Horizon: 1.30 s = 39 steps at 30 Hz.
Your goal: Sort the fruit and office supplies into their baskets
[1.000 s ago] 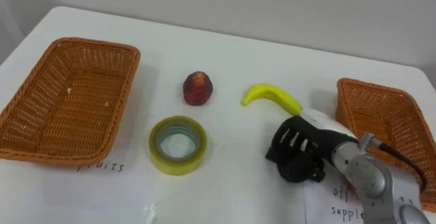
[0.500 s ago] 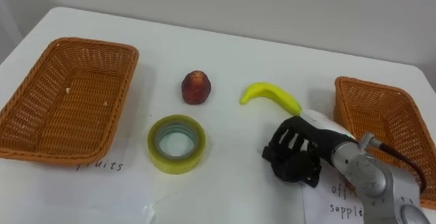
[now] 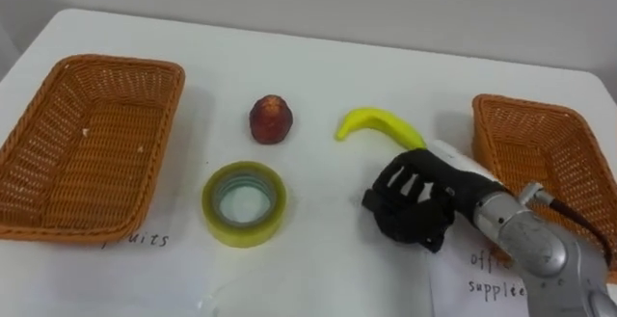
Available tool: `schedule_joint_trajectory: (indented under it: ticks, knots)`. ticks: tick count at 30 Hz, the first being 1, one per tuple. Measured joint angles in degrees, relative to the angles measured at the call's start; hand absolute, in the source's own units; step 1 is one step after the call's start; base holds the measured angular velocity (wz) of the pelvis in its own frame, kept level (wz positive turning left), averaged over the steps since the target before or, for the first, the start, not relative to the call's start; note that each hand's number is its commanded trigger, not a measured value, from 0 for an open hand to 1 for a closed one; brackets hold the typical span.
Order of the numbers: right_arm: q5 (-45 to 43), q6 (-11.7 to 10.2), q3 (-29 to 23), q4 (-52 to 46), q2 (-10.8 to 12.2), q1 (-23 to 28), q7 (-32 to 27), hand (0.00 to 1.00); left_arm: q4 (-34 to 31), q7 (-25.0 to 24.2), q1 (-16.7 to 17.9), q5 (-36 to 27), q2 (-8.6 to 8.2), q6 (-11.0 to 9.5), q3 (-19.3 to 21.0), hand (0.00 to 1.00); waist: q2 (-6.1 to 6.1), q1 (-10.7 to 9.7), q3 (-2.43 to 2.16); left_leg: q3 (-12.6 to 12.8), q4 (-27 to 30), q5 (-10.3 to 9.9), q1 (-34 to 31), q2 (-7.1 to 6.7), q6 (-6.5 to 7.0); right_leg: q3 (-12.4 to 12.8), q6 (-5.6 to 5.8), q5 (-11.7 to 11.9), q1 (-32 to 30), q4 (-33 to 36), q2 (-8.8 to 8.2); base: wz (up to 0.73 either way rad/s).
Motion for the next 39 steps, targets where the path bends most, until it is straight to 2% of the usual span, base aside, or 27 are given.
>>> schedule_joint_trajectory:
  ticks: [2,5,8,11,14,20,25,30,34,39]
  knots:
    - [1.12,-1.74,-1.50,-0.91,0.02,-0.01,-1.66,1.00,0.00,0.00,0.53,0.12,-0.14,-0.92,0.34,0.00,-0.28,-0.20,-0.22,0.18,-0.03,0.01,0.33,-0.02,0.00,0.27,0.00,0.00,0.09,0.03,-0.01,-0.06]
    - [2.82,-2.95,-3.29,-1.60,0.01,-0.04,-4.08,1.00,0.06,0.00,1.09,0.19,-0.14,-2.04,0.39,0.00,-1.03,-0.08,-0.43,0.35,-0.10,0.02,0.69,-0.02,0.00,0.39,0.00,0.00,0.34,0.06,-0.01,-0.03]
    - [4.41,-4.43,-5.25,-2.99,-0.01,-0.57,-5.94,1.00,0.13,-0.02,1.27,0.20,-0.20,-3.25,1.32,0.00,-1.88,-0.09,0.12,0.34,-0.06,0.02,0.70,-0.03,0.00,0.37,0.01,0.00,0.50,0.00,0.00,0.00]
    - [5.12,-5.13,-7.15,-4.92,-0.16,-0.62,-8.05,1.00,0.14,-0.08,1.36,0.22,-0.28,-3.33,2.10,0.00,-2.54,-0.03,0.09,0.33,-0.01,0.01,0.64,-0.04,0.00,0.35,0.00,0.00,0.50,0.02,0.00,0.00]
    - [5.28,-6.39,-8.37,-5.27,-0.16,-0.73,-9.97,1.00,0.24,-0.13,1.29,0.48,-0.30,-3.33,3.10,0.00,-2.43,0.03,0.16,0.34,-0.02,0.01,0.65,-0.04,0.00,0.29,0.00,0.01,0.49,0.07,0.00,0.00]
    - [7.60,-6.59,-10.44,-5.44,-1.29,-0.70,-12.09,1.00,0.23,-0.13,2.63,0.48,-0.35,-3.41,4.76,0.00,-1.37,-0.28,0.29,0.30,-0.08,0.01,0.72,0.00,0.00,0.25,0.00,0.01,0.54,0.06,0.04,0.00]
    - [9.54,-6.60,-12.49,-5.61,-1.41,-0.71,-14.73,1.00,0.24,-0.13,3.59,0.50,-1.02,-3.37,6.48,0.00,-1.08,-1.27,0.25,0.28,-0.05,0.01,0.78,0.00,0.00,0.24,0.01,0.00,0.66,0.05,0.01,0.00]
    - [10.04,-6.61,-13.68,-5.59,-1.55,-0.71,-17.87,1.00,0.67,-0.12,3.89,0.39,-1.34,-3.21,6.76,0.00,-1.20,-1.97,0.18,0.28,0.01,0.01,0.86,0.01,0.00,0.20,0.01,0.00,0.81,0.00,0.01,0.00]
    - [13.22,-6.67,-15.28,-4.49,-4.14,-0.71,-19.89,1.00,2.28,-0.05,3.97,0.15,-1.36,-3.21,6.98,0.00,-1.46,-2.92,0.00,0.16,0.00,0.01,0.86,0.02,0.00,0.07,0.01,0.00,0.87,-0.01,0.01,0.00]
    - [13.54,-6.66,-16.25,-2.75,-4.90,-0.71,-21.88,1.00,2.43,-0.05,4.29,-0.13,-1.41,-3.12,6.93,0.00,-1.62,-3.55,-0.07,0.19,0.00,0.01,1.04,0.02,0.00,0.19,0.01,0.00,1.00,0.00,0.03,0.00]
